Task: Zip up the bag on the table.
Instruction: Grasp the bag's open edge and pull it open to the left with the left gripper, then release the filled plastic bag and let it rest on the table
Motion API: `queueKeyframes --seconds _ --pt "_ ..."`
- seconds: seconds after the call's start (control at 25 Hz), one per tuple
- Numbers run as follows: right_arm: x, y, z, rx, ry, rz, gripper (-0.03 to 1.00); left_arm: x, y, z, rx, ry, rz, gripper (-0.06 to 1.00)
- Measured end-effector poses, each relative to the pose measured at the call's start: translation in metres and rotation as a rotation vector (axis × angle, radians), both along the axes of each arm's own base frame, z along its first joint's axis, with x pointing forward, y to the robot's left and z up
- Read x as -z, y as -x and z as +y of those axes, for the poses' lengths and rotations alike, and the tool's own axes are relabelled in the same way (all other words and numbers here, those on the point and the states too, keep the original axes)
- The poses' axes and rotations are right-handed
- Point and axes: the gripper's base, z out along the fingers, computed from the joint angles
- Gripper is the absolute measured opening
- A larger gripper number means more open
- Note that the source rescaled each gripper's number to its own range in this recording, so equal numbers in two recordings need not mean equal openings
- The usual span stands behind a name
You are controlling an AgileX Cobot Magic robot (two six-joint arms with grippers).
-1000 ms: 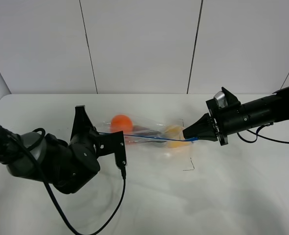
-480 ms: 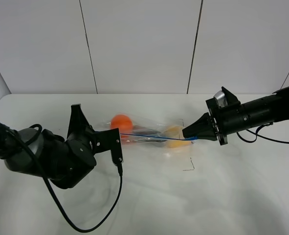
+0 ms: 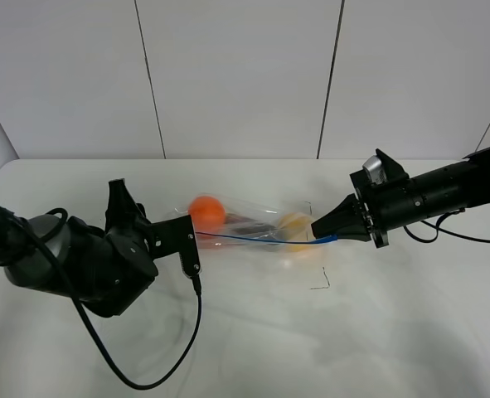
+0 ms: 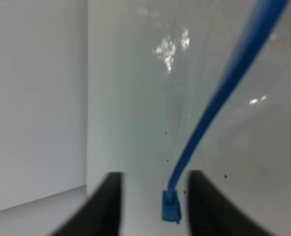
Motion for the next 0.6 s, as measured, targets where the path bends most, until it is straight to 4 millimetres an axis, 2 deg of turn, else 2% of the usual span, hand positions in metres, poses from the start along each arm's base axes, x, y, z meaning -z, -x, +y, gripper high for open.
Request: queueKeyframes --seconds 0.08,0.2,0.6 --pt "0.0 0.0 0.0 0.0 0.0 0.0 0.0 -0.0001 -0.0001 0.0 -0.013 0.017 -0.005 0.6" --pt "0.0001 0.0001 0.0 -0.001 0.001 0.0 0.0 -0.0017 -0.0009 0.0016 -0.056 0.047 -0.034 0.71" --pt "0.0001 0.0001 0.0 -0.003 0.002 -0.002 0.0 -0.01 -0.0035 0.0077 -0.12 0.006 -0.136 0.74"
